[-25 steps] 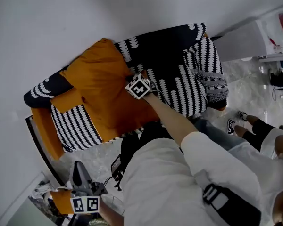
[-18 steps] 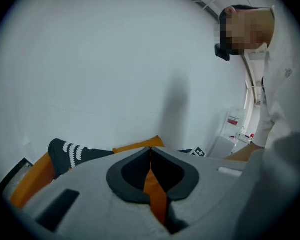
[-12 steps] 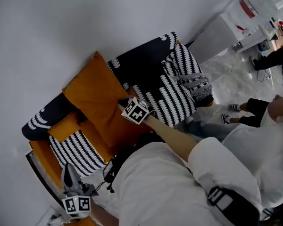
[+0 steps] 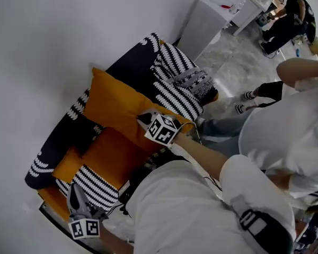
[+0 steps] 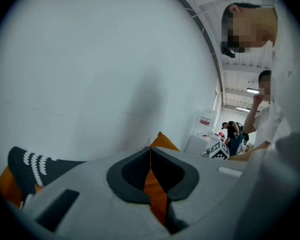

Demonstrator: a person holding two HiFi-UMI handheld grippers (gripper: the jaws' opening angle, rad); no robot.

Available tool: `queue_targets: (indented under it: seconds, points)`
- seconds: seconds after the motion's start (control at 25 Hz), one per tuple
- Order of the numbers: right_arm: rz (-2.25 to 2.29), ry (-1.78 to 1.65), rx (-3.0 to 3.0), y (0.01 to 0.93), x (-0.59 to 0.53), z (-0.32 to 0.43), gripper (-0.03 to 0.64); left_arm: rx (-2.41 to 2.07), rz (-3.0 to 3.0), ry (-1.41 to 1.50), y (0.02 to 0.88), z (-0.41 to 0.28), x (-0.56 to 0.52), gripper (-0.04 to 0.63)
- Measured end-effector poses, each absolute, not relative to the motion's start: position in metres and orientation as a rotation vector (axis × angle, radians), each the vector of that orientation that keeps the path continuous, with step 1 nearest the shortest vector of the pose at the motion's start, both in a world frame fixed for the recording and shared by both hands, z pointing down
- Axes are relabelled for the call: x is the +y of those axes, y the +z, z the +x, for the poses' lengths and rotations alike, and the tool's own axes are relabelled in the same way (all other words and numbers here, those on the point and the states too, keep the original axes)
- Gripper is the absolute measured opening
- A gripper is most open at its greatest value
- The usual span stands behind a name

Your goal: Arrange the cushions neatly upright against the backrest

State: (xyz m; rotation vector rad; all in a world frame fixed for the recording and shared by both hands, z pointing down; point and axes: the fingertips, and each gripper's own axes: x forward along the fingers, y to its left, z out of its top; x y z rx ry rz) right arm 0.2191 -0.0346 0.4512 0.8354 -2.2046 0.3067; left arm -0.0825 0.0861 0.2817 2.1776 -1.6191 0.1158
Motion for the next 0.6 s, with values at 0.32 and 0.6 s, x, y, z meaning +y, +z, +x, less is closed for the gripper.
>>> queue_targets:
  seconds: [0.32, 0.6]
  points:
    - [1.017, 0.3, -1.994, 0.47, -0.027, 0.361, 0.012, -1.475, 2.28, 0.142, 0.283, -0.022, 0.056, 0.014]
    - [1.078, 0.351, -1.904, 0.506, -0.045, 0.454, 0.012, -1.473, 2.289, 0.211, 0.277, 0.023, 0.034, 0.014]
